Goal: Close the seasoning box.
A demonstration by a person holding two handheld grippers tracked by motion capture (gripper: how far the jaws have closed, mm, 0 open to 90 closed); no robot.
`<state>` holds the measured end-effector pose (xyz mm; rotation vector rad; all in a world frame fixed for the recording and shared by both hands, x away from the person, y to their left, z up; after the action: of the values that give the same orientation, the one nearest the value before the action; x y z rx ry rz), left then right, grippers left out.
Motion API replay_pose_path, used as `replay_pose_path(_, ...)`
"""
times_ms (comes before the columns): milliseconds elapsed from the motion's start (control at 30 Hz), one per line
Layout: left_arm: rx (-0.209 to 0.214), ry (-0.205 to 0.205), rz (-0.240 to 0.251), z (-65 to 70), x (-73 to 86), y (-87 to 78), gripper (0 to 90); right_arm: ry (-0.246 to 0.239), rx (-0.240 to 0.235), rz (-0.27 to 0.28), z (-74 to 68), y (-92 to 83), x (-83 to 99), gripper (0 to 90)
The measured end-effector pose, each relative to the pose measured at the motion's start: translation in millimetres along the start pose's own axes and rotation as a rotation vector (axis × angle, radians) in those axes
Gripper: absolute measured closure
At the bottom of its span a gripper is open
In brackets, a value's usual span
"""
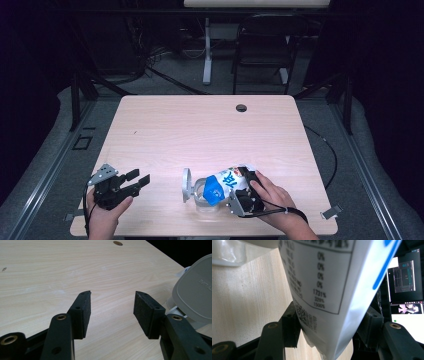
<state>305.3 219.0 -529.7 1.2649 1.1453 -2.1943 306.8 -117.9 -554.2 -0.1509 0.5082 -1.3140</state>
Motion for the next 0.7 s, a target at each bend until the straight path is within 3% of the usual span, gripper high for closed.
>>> replay_pose_path(233,-0.001,-0.001,-0.004,-0.4,0.1,-0.8,48.6,-0.005,0.006,0.005,0.2,0.3,-0.1,43.7)
replay_pose_path(433,0.0,0.001,-0.006,-0.8,0.1,-1.1,48.6,-0.042,0.005,-0.03,2.7,-2.0,0.9,43.7)
replay_pose_path(533,-0.001,0.0,-0.005,-1.2,0.1,-1.4,48.6,-0.027,0.007,-0.008,1.3,-0.3,0.2,43.7)
replay_pose_path(700,0.0,-0.001,-0.003,-1.7,0.1,-1.5,48.6,-0.049,0.01,-0.015,2.4,-1.0,0.5,43.8)
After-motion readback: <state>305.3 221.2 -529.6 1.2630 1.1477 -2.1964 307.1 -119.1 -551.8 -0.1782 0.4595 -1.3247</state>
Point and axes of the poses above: each handheld gripper's, and its own axes: y roughly forward along the jaws, x roughly out of its underside, z roughly to its right, the point moved 6 cm from there along y, roughly forward along the jaws, and after that the axes turned 3 degrees about x, right-handed, at the moved point
